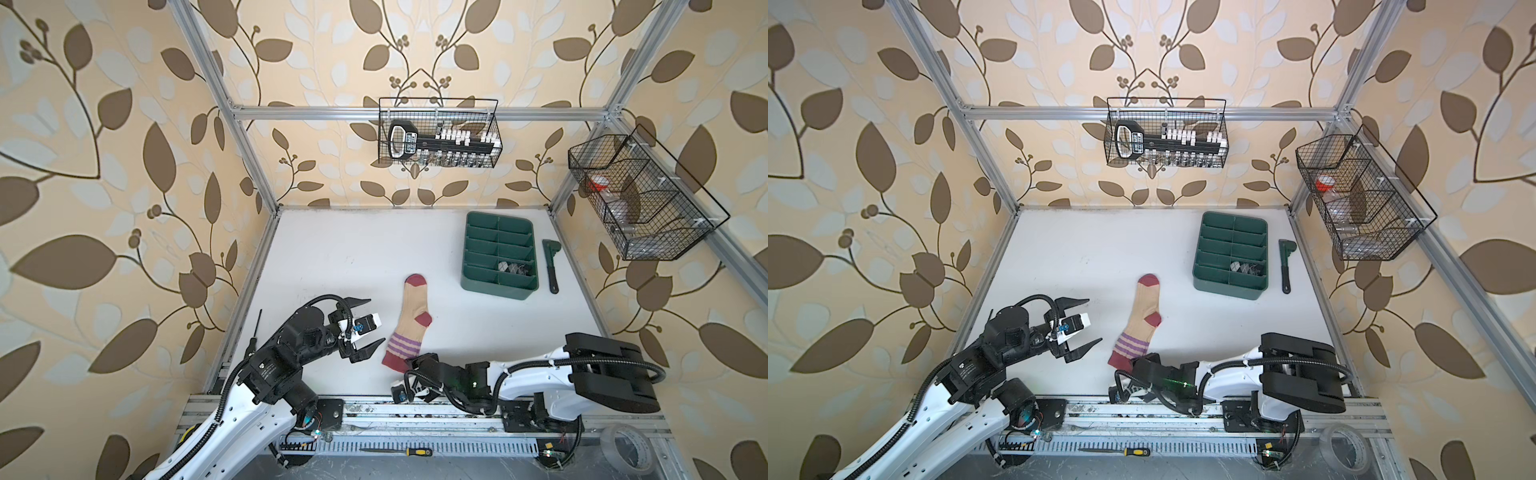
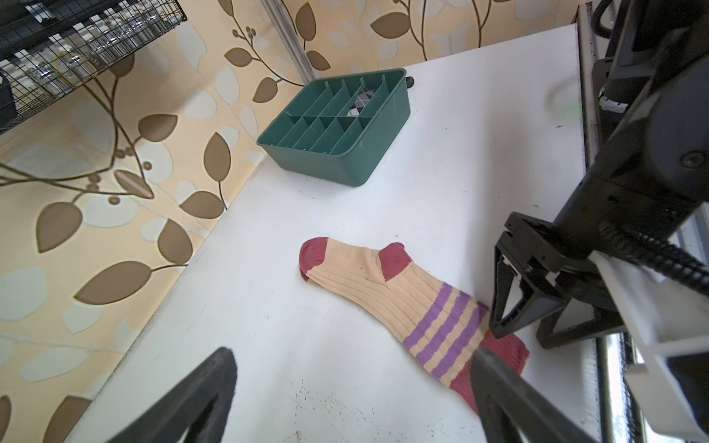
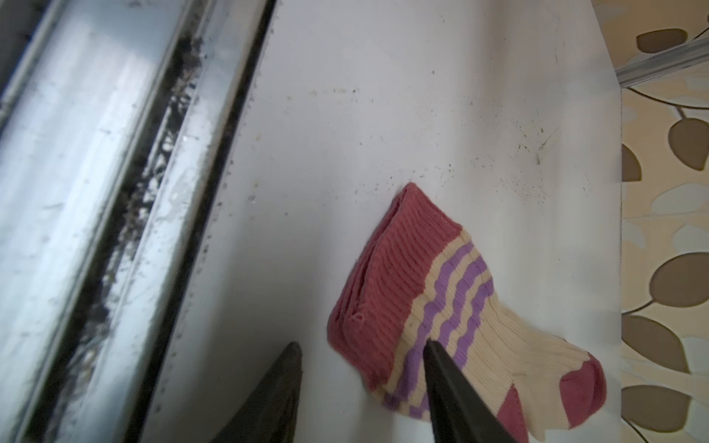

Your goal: Roll the socks

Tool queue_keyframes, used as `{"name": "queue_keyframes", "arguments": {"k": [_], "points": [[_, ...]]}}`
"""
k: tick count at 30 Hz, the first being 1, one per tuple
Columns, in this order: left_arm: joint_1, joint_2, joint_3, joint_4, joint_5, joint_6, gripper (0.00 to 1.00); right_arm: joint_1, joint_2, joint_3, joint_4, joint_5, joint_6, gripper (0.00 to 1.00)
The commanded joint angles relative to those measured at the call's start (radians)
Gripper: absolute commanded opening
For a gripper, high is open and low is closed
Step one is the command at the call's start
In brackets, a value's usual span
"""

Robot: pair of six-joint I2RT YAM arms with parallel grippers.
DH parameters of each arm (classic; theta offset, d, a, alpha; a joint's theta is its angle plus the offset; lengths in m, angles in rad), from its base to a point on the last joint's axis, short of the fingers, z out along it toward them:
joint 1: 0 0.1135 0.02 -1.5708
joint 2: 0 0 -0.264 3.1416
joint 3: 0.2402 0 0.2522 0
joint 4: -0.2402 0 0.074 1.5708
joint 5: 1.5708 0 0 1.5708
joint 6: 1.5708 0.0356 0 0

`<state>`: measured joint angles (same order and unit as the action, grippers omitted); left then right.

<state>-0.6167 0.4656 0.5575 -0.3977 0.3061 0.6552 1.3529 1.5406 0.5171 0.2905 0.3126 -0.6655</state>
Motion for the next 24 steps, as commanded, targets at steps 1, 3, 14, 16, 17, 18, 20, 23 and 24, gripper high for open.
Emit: {"name": "queue_keyframes", "arguments": {"k": [1, 3, 14, 16, 17, 18, 20, 23, 24], "points": [[-0.011, -0.008, 0.026, 0.007, 0.005, 0.025, 0.96, -0.017, 0.039, 0.013, 0.03, -0.055, 0.031, 0.5], [-0.011, -0.011, 0.021, 0.01, 0.005, 0.024, 0.96, -0.021, 0.051, 0.015, 0.03, -0.07, 0.03, 0.46], [-0.012, -0.004, 0.027, 0.008, -0.002, 0.023, 0.96, -0.043, 0.102, 0.005, 0.009, -0.139, 0.063, 0.01], [-0.014, 0.002, 0.036, 0.004, -0.002, 0.028, 0.96, -0.055, 0.089, 0.008, -0.011, -0.163, 0.068, 0.0], [-0.015, 0.005, 0.041, 0.004, -0.001, 0.031, 0.96, -0.063, 0.08, 0.01, -0.026, -0.178, 0.069, 0.0], [-0.017, 0.008, 0.049, 0.001, -0.001, 0.037, 0.96, -0.075, 0.064, 0.015, -0.05, -0.206, 0.073, 0.0], [-0.021, 0.018, 0.064, -0.014, -0.001, 0.054, 0.95, -0.114, 0.03, 0.028, -0.119, -0.294, 0.086, 0.0], [-0.03, 0.037, 0.097, -0.057, -0.002, 0.1, 0.95, -0.216, -0.025, 0.07, -0.256, -0.481, 0.126, 0.0], [-0.031, 0.043, 0.11, -0.075, -0.002, 0.122, 0.95, -0.259, -0.043, 0.083, -0.299, -0.559, 0.136, 0.0]]}}
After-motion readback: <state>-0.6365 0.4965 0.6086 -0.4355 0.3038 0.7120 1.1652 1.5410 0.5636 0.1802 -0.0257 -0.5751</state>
